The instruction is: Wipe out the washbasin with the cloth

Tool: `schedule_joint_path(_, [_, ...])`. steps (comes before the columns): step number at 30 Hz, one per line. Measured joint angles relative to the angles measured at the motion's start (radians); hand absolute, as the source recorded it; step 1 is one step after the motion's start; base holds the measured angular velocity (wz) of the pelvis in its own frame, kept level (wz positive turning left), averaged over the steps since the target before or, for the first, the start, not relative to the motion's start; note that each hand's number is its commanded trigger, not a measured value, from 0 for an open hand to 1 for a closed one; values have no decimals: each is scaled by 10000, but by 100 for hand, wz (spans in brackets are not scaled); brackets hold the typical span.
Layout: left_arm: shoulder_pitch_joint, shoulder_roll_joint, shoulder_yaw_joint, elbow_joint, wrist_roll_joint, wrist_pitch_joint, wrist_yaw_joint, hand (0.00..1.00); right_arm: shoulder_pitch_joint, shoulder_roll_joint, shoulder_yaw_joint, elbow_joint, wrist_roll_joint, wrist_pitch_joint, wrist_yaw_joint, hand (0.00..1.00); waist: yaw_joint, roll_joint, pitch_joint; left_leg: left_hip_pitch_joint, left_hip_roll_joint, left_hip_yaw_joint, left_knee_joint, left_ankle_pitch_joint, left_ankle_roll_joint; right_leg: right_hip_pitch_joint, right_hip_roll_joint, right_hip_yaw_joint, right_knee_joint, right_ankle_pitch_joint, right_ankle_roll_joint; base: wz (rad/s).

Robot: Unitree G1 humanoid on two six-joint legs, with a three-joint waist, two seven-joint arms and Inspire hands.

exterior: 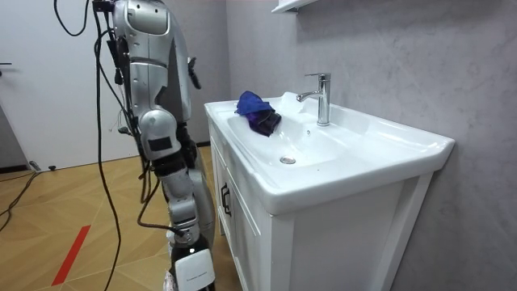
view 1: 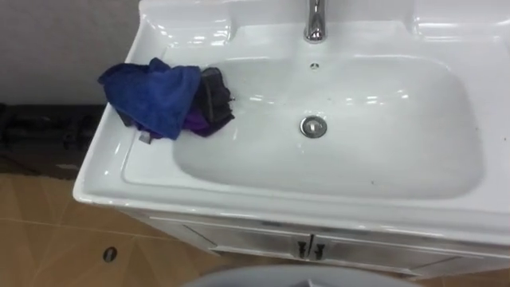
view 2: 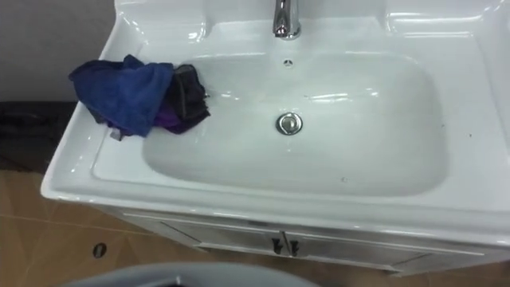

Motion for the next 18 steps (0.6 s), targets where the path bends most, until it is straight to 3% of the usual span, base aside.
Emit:
schedule_joint_path(3, [447, -432, -357, 685, -617, 23, 156, 0, -31, -15, 363, 50, 55, 22, 85, 0, -23, -48, -20, -38, -8, -79, 1, 0, 1, -2, -10, -52, 0, -4, 5, 6])
schedule_joint_path(5, [855, -1068, -588, 1046, -635, 28, 158, 0, -31, -3, 407, 61, 26, 16, 217, 0, -106, -102, -48, -75, -13, -102, -12, 1, 1, 18, -10, -84, -16, -7, 9, 5])
schedule_joint_path(8, [1097, -1655, -1006, 1907, -928, 18, 132, 0, -59, 17, 417, 24, 9, 7, 317, 0, -216, -220, -37, -73, -11, -111, -14, 0, 0, 27, -11, -89, 9, -57, 1, 0])
schedule_joint_path(12, [1144, -2046, -1964, 3022, -1641, -65, 70, 0, -228, 22, 738, 110, -113, 4, 437, 0, -255, -483, -1, -17, -8, -110, -7, 1, -1, 99, -7, -87, -8, -70, -8, 0])
schedule_joint_path(13, [1057, -2177, -2227, 3492, -1783, -67, -79, 0, -252, 58, 841, 119, -128, 1, 464, 0, -277, -517, 47, 67, -9, -111, -24, -1, -2, 180, -10, -91, -21, -74, -2, 0])
schedule_joint_path(16, [925, -2470, -2687, 3996, -2072, -71, -496, 0, -357, 141, 918, 128, -78, -4, 644, 0, -414, -790, 81, 109, -4, -142, -26, -9, -10, 250, -8, -122, -22, -97, -5, 3])
schedule_joint_path(18, [871, -2631, -2927, 4103, -2143, -70, -749, 0, -430, 146, 927, 103, -62, -22, 637, 0, -514, -833, 101, 106, -9, -151, -26, -18, -10, 318, -7, -116, -26, -96, -5, 2])
